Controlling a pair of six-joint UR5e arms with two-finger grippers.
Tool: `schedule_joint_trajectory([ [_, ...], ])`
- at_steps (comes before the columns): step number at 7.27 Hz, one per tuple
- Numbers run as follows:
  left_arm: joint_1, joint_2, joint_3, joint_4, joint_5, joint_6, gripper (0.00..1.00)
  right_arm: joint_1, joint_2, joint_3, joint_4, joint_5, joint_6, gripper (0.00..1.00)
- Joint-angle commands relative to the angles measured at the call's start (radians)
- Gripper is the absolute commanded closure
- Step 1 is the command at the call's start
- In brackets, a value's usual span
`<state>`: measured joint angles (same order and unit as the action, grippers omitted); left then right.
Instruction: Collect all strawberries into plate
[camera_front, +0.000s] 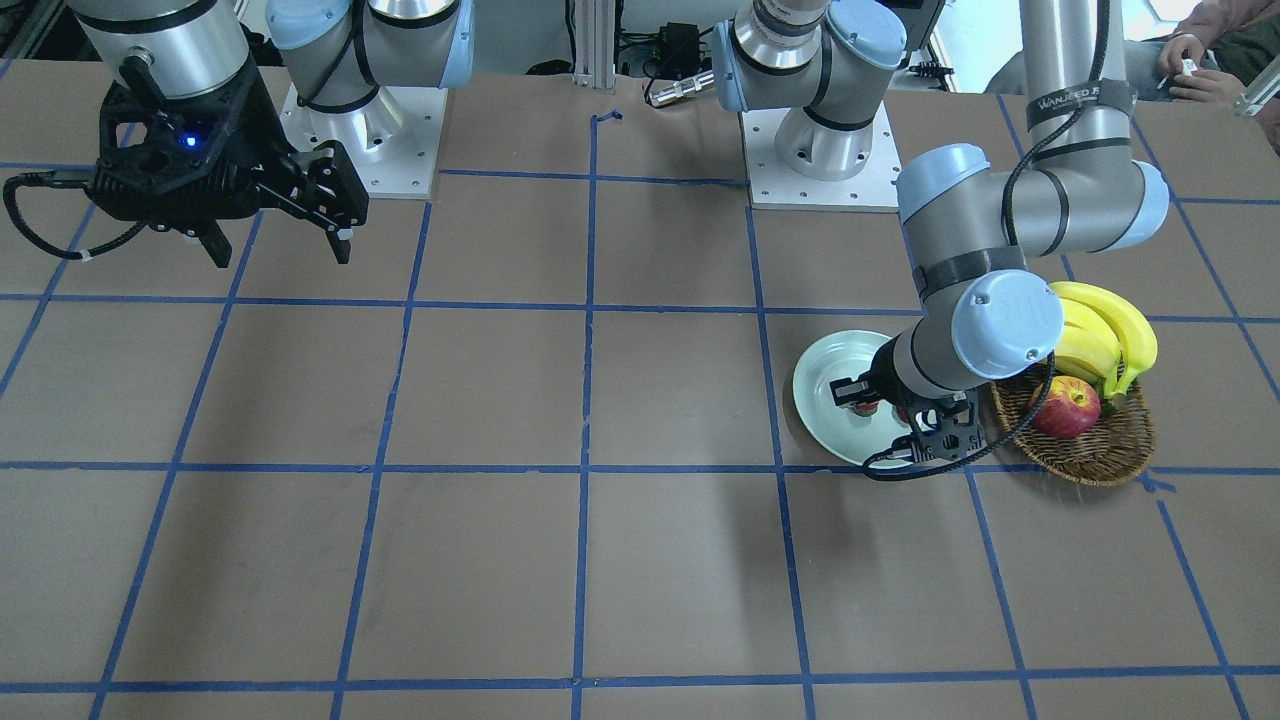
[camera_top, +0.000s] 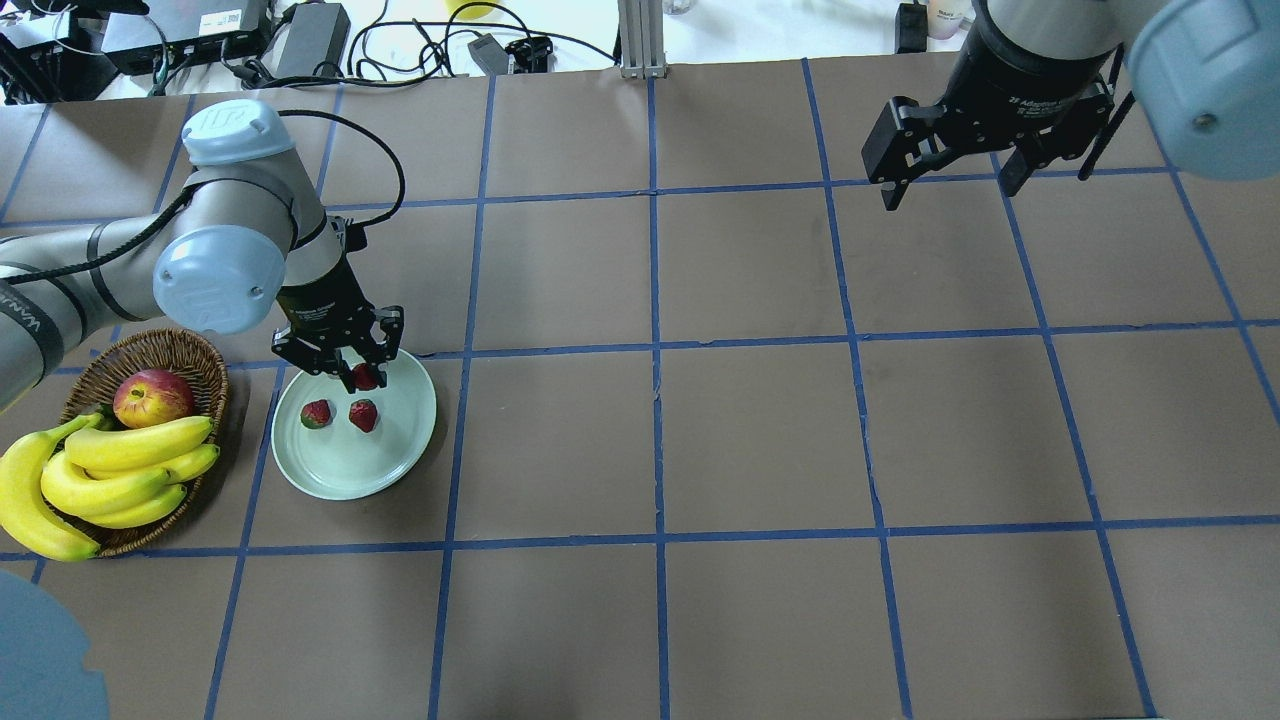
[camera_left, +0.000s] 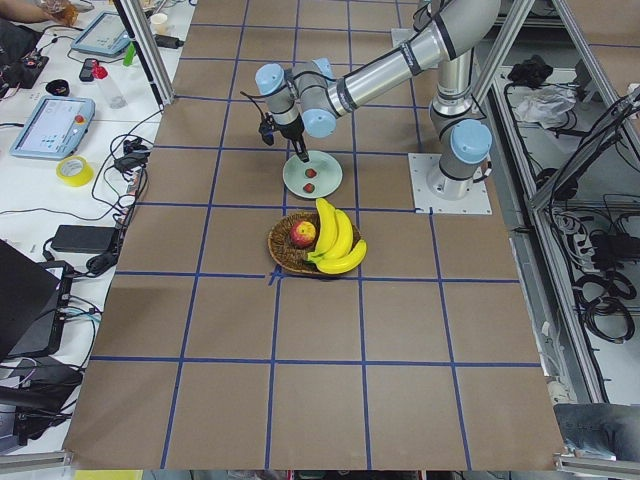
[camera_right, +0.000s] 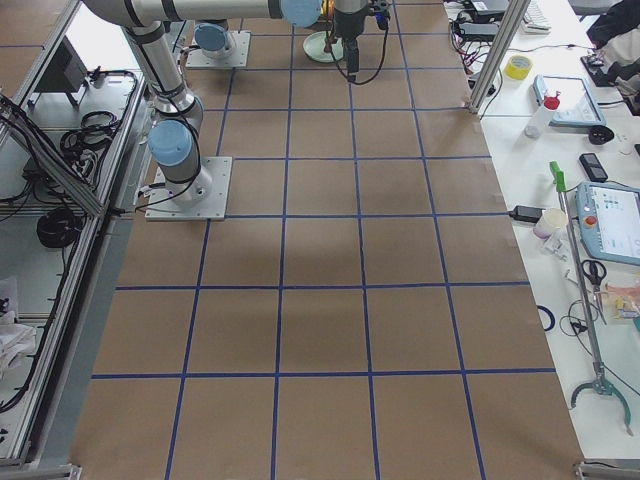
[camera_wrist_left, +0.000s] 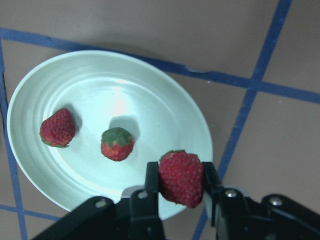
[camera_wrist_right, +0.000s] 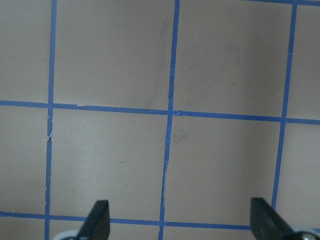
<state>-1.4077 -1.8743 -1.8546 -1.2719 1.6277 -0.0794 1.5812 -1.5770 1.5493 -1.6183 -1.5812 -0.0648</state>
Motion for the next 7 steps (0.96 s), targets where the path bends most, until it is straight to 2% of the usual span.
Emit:
schedule_joint_trajectory([
  [1, 0.013, -0.012, -0.008, 0.002, 0.000, 0.013, 0.92, 0.000, 0.000, 0.000, 0.000, 0.001, 0.000, 0.00],
  [2, 0.013, -0.016, -0.006, 0.002, 0.000, 0.012, 0.90, 0.002, 0.000, 0.000, 0.000, 0.000, 0.000, 0.00],
  [3, 0.013, -0.028, -0.014, 0.003, -0.009, 0.004, 0.78, 0.002, 0.000, 0.000, 0.000, 0.001, 0.000, 0.00],
  [4, 0.012, -0.032, -0.011, 0.003, -0.015, 0.007, 0.78, 0.002, 0.000, 0.000, 0.000, 0.000, -0.001, 0.00],
  [5, 0.010, -0.034, -0.014, 0.002, -0.017, 0.009, 0.67, 0.002, 0.002, 0.000, 0.000, 0.000, -0.001, 0.00],
  [6, 0.010, -0.035, -0.014, 0.003, -0.017, 0.004, 0.31, 0.002, 0.002, 0.000, 0.000, 0.000, -0.001, 0.00],
  [7, 0.010, -0.034, -0.012, 0.005, -0.017, 0.000, 0.00, 0.002, 0.003, 0.000, 0.000, 0.000, -0.001, 0.00],
])
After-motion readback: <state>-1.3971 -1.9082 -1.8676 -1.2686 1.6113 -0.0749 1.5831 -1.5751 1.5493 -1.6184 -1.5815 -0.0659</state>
